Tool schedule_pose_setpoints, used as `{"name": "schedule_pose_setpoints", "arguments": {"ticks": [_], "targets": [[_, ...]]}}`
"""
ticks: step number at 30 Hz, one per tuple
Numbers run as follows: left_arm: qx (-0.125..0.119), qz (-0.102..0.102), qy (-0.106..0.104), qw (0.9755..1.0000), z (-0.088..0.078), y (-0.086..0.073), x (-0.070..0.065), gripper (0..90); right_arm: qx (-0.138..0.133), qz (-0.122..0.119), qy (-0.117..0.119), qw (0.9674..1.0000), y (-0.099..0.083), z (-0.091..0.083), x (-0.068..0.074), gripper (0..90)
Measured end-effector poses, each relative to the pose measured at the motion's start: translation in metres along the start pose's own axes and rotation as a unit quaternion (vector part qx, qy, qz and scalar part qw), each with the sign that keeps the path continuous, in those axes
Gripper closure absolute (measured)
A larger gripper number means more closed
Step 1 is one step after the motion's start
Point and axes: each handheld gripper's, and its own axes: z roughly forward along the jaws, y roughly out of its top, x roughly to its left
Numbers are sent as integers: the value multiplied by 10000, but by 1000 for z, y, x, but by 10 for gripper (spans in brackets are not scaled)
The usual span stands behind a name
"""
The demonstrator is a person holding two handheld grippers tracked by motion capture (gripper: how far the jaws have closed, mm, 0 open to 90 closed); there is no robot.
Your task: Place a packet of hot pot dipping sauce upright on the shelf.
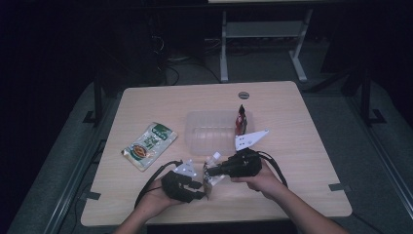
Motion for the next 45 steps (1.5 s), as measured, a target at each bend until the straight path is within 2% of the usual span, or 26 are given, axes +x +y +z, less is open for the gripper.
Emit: {"name": "schedule_pose_setpoints", "arguments": {"ticks": [3,11,17,24,30,45], "targets": [[-64,17,-48,10000,-4,-2,1,505,-14,-7,-87,10000,2,-3,0,897],[-144,127,103,9998,-19,-11,3,348,8,-103,-272,9996,7,-9,3,897],[-101,104,190,9997,-26,-19,11,257,-1,-103,-322,9994,9,-14,3,897],[-52,-72,263,9996,-25,-23,14,165,-18,-128,-407,9991,19,-21,2,897],[13,-74,296,9995,-24,-24,16,140,-10,-150,-494,9987,25,-27,2,897],[24,-85,313,9995,-24,-25,17,140,-295,-176,-773,9964,54,-35,-10,897]]}}
